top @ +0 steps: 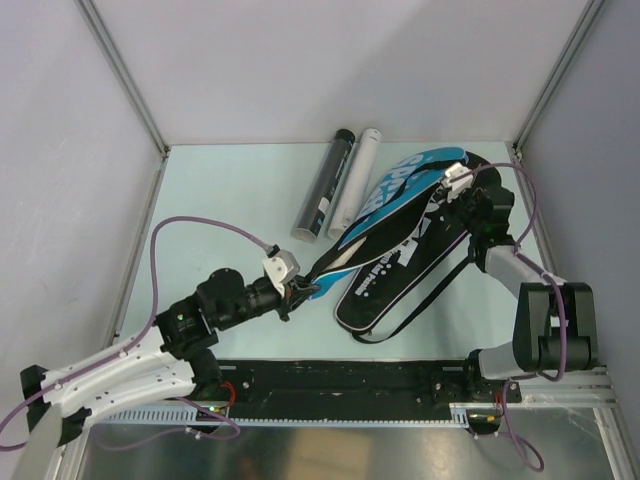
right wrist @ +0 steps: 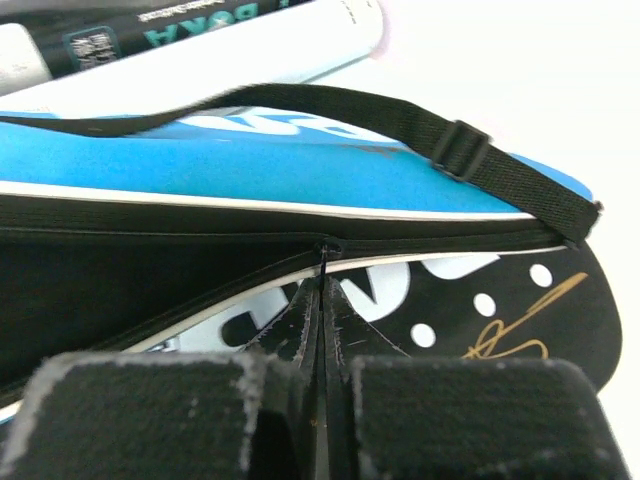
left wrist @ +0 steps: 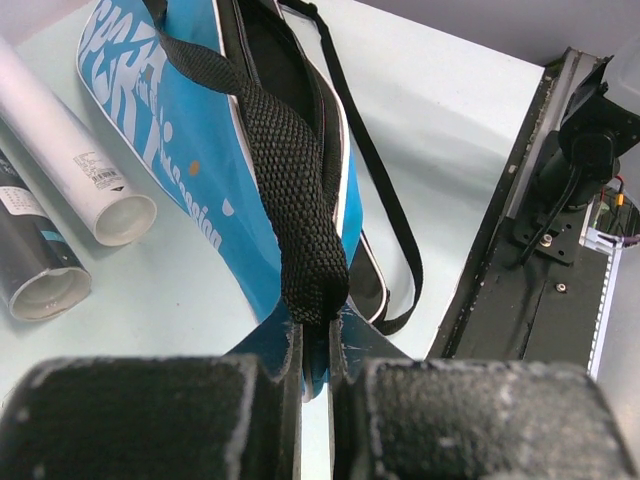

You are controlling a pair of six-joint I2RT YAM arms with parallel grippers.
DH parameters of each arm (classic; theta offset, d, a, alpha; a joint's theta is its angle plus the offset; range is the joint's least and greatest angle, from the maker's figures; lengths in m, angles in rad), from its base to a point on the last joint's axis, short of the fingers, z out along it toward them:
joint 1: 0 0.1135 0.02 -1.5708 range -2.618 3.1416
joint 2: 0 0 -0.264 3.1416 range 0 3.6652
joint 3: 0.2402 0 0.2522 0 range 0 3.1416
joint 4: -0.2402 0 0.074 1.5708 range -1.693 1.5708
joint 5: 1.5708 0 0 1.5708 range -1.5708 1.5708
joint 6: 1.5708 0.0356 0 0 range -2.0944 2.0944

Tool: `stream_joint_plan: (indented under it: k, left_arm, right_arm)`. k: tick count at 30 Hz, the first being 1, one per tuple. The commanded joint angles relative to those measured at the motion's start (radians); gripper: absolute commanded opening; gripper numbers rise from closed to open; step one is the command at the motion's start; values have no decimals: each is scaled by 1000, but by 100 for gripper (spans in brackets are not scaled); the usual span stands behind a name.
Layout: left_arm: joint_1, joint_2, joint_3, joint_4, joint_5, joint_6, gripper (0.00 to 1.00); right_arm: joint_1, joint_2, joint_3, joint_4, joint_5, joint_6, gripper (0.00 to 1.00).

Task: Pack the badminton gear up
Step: Zip the racket bag at the center of the board.

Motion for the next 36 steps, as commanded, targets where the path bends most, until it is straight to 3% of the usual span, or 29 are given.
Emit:
stream_joint_plan:
  k: [1,7,14,23,36]
  left_arm:
    - [8,6,45,127,-6,5,0]
    - [15,27,48,128,-32,13,0]
    - [18,67,63,128,-72,29,0]
    - [20,150,84,127,-79,35,0]
    - [18,260,114,128,-99,54,0]
  right_arm:
    - [83,-107,-32,-62,29,45,0]
    - [216,-226,-67,-199,112,135,0]
    - [403,-436,-205,-224,192,223,0]
    - [611,-603,-215,-326,262,345,0]
    - [899,-620,-185,-260,328,516,0]
